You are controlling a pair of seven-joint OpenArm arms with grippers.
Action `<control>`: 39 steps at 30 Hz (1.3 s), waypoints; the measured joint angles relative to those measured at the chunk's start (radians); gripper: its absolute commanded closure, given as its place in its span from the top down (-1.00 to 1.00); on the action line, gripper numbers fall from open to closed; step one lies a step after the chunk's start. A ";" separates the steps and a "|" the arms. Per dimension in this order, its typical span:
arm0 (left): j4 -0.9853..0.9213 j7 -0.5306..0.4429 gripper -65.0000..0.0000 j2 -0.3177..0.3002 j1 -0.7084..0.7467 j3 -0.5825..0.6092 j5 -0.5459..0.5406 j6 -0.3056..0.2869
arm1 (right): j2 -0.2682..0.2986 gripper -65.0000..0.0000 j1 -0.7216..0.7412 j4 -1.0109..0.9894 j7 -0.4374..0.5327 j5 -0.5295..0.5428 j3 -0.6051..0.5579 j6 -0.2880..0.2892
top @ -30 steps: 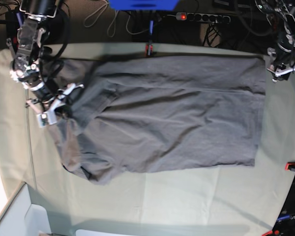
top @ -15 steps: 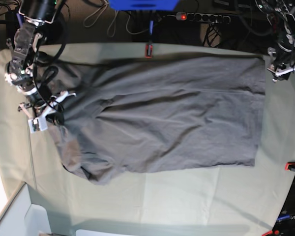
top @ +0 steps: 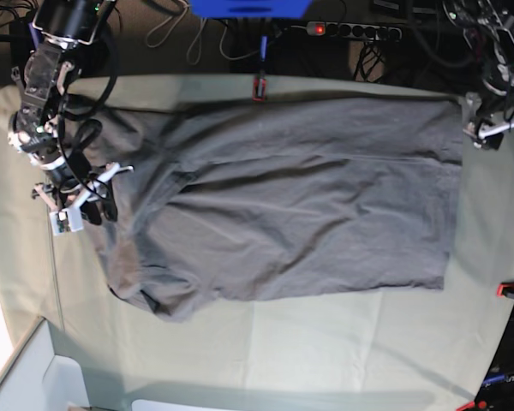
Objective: Layout the t-shirt on the table in an organized manner, then fold the t-shirt properly
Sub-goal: 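Grasp the grey shirt's side edge with the right gripper, then pull the held edges apart with both grippers to straighten the shirt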
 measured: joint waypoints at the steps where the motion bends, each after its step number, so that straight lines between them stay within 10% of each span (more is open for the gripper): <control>1: -0.002 -0.001 0.46 0.000 -0.003 0.009 0.000 0.000 | 0.001 -0.30 -0.002 0.000 0.003 0.000 0.002 0.000; 19: -0.161 -0.023 0.28 -0.009 -0.008 0.110 0.000 -0.008 | 0.013 -0.22 -0.139 0.112 0.004 0.003 0.134 0.000; 31: -0.223 -0.043 -1.00 -0.016 -0.044 0.100 -0.002 -0.008 | 0.027 0.00 -0.286 0.089 0.003 0.001 0.167 0.000; 39: -0.175 0.001 -1.00 -0.005 -0.040 0.070 -0.007 -0.007 | 0.041 0.00 -0.325 0.089 0.005 0.001 0.167 0.000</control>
